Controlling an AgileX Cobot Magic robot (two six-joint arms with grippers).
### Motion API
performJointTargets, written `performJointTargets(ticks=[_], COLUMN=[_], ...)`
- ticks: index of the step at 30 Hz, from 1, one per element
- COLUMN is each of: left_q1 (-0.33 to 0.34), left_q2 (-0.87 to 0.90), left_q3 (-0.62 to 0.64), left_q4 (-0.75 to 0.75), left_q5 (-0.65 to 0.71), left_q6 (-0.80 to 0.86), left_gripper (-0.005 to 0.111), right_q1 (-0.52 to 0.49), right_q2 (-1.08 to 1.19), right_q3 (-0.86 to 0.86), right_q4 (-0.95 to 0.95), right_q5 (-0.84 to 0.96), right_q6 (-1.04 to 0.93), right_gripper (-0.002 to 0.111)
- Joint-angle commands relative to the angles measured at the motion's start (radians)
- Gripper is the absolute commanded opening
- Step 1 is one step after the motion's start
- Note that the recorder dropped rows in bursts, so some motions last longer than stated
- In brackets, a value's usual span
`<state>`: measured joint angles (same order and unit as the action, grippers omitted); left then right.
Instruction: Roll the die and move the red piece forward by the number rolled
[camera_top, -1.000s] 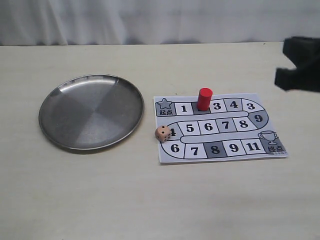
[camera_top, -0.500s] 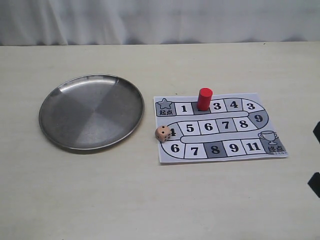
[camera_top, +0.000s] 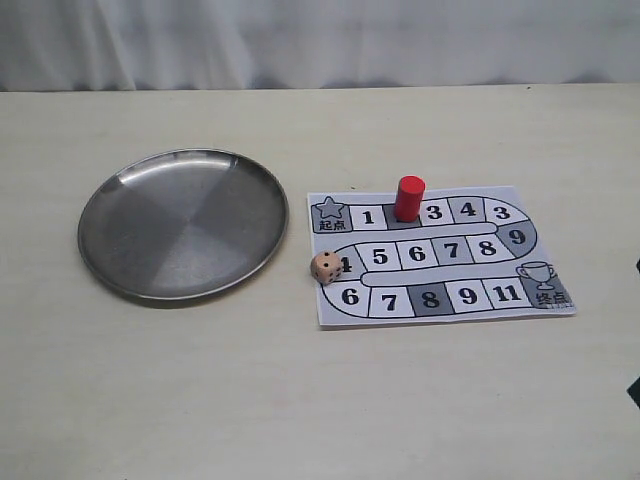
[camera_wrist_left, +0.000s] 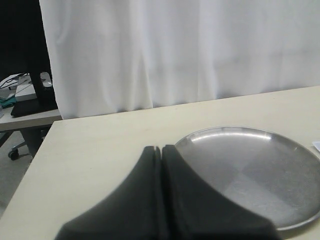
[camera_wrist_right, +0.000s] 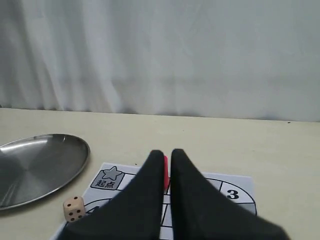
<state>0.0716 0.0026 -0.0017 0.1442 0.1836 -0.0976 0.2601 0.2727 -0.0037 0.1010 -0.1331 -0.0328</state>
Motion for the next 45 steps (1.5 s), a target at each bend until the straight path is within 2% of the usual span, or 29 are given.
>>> performJointTargets(ticks=[1,9,16,22,27,45], left_q1=[0.003,0.003,0.003,0.003,0.003,0.003], left_q2=[-0.003,-0.003,-0.003,-0.003,-0.003,-0.003], left_q3=[0.002,0.002,0.002,0.002,0.002,0.002], left_q4=[0.0,0.0,0.0,0.0,0.0,0.0], left_q5=[-0.01,-0.01,-0.01,-0.01,-0.01,-0.01], left_q6=[-0.001,-0.001,-0.001,-0.001,-0.001,-0.001], left_gripper=[0.0,0.0,0.0,0.0,0.0,0.0], right_q1=[-0.001,-0.012,-0.208,-0.329,-0.339,-0.339], right_q2=[-0.009,-0.013,-0.119,-0.257,-0.273,-0.273], right_q3=[0.004,0.004,0.004,0.004,0.004,0.004], right_q4=[-0.023,-0.023,0.056,0.064,0.064,0.064], right_q5=[0.008,0.006,0.017,0.145,0.24,0.245], right_q6=[0.023,0.023,0.033,-0.043,-0.095,-0.093], right_gripper=[0.004,0.004,0.004,0.004,0.004,0.004])
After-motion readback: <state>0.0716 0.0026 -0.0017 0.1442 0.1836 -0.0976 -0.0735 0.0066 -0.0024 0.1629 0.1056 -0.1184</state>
